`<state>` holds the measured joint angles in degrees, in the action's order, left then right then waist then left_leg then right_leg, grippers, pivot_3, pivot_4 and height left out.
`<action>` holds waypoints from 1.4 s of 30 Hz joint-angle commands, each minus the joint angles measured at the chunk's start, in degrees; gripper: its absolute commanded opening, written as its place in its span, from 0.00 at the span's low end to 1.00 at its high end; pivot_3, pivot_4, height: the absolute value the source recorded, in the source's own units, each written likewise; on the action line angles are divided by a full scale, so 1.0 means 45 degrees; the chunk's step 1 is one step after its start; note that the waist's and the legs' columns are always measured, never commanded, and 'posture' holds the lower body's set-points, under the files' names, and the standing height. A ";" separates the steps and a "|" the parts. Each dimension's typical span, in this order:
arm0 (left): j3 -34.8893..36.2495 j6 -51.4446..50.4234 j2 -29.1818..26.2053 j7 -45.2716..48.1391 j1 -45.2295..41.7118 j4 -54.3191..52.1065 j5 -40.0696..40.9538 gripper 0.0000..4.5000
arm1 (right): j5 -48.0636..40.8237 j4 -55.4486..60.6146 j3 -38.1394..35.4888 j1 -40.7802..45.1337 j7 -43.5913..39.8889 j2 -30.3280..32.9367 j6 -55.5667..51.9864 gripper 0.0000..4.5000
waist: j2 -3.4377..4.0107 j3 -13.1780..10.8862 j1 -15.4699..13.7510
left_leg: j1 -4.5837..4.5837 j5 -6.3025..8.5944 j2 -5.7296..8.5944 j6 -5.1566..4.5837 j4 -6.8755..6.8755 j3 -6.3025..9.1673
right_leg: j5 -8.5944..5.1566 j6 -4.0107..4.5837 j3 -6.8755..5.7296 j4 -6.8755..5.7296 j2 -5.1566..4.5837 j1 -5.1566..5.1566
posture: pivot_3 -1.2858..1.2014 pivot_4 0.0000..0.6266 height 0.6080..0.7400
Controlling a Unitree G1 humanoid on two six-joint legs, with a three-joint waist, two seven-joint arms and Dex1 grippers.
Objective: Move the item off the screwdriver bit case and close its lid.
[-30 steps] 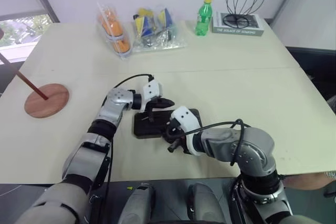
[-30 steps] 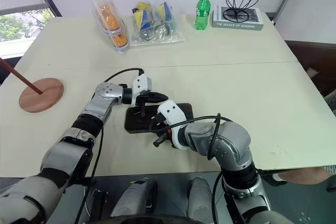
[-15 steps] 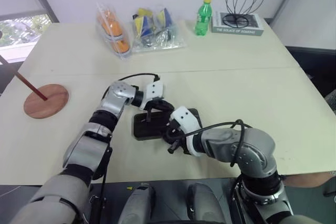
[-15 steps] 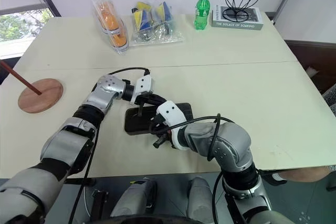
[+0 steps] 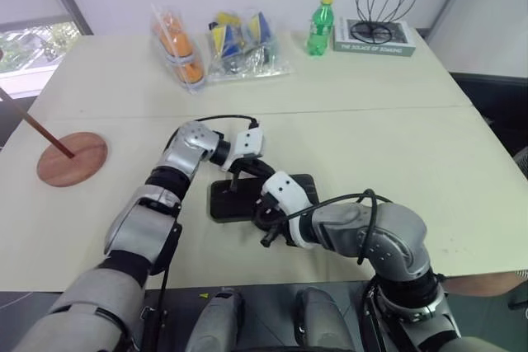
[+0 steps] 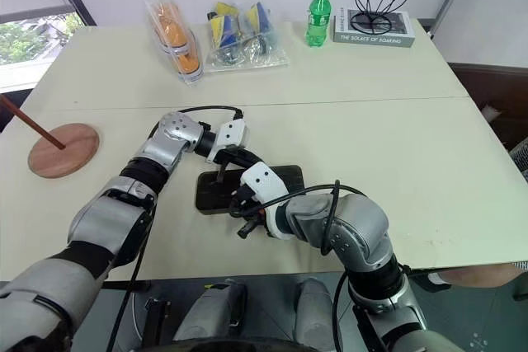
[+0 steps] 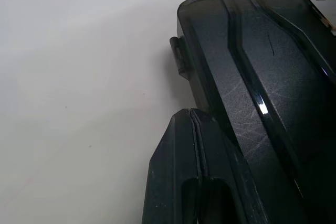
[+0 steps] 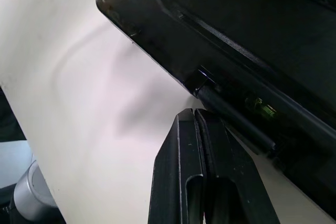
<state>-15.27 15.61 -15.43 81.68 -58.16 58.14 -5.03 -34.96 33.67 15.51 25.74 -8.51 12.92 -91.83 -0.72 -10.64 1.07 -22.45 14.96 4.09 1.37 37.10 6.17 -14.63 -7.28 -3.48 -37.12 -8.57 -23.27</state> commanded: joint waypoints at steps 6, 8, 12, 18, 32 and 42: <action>-0.0850 -0.0100 0.0149 0.1037 0.0802 -0.0408 -0.0406 0.00 | 0.1235 0.0242 0.1088 0.0810 -0.0114 0.1338 0.2187 0.01 | 0.0000 0.0000 0.0027 | 0.0000 0.0000 -0.0001 -0.0001 -0.0001 0.0000 | -0.0002 -0.0003 0.0000 0.0001 0.0000 -0.0002 | 0.52 0.24 1.00; -0.0878 -0.0112 0.0132 0.1046 0.0884 -0.0511 -0.0432 0.00 | 0.1642 0.0241 0.1791 0.0928 -0.0276 0.2006 0.3066 0.01 | -0.0001 0.0000 0.0013 | 0.0000 0.0001 -0.0001 0.0000 -0.0001 0.0000 | -0.0004 -0.0006 -0.0001 0.0003 0.0000 -0.0002 | 0.52 0.24 1.00; -0.0886 -0.0168 0.0128 0.1083 0.1024 -0.0718 -0.0450 0.00 | 0.2648 0.0197 0.3088 0.0988 -0.0496 0.3126 0.4796 0.01 | -0.0002 0.0000 0.0022 | 0.0001 0.0001 -0.0001 0.0000 -0.0001 -0.0001 | -0.0007 -0.0012 -0.0001 0.0005 -0.0001 0.0002 | 0.52 0.24 1.00; -0.0871 -0.0134 0.0071 0.0993 0.1049 -0.0733 -0.0505 0.00 | 0.2369 0.0402 0.3078 0.0906 -0.1151 0.3449 0.4961 0.01 | -0.0003 0.0000 0.0025 | 0.0005 0.0001 -0.0006 -0.0001 -0.0001 0.0000 | -0.0007 -0.0011 -0.0002 0.0001 0.0002 0.0003 | 0.52 0.24 1.00; 0.0695 0.1519 -0.0287 -0.3951 0.0459 0.0434 -0.0472 0.00 | -0.1423 0.1143 0.0055 0.0600 -0.4581 0.3547 0.2909 0.01 | -0.0014 0.0003 -0.0142 | 0.0019 0.0001 0.0003 -0.0001 0.0021 0.0023 | -0.0009 -0.0047 -0.0015 0.0007 -0.0009 0.0051 | 0.52 0.24 1.00; 0.3176 -0.0478 -0.1442 -0.6273 0.2080 -0.4039 0.1979 0.00 | -0.1814 0.1123 -0.1914 0.0620 -0.6986 0.6297 0.5067 0.01 | -0.0061 -0.0051 -0.0014 | -0.0026 0.0001 0.0006 0.0001 0.0012 0.0008 | 0.0008 -0.0022 -0.0005 0.0023 -0.0012 -0.0001 | 0.52 0.24 1.00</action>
<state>-3.59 16.91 -20.95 53.64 -49.79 46.70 -0.01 -43.54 37.91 9.79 27.59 -38.39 40.47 -72.13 -1.00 -10.86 1.01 -22.56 14.97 4.11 1.38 37.14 6.20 -14.60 -7.38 -3.49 -36.98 -8.63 -23.27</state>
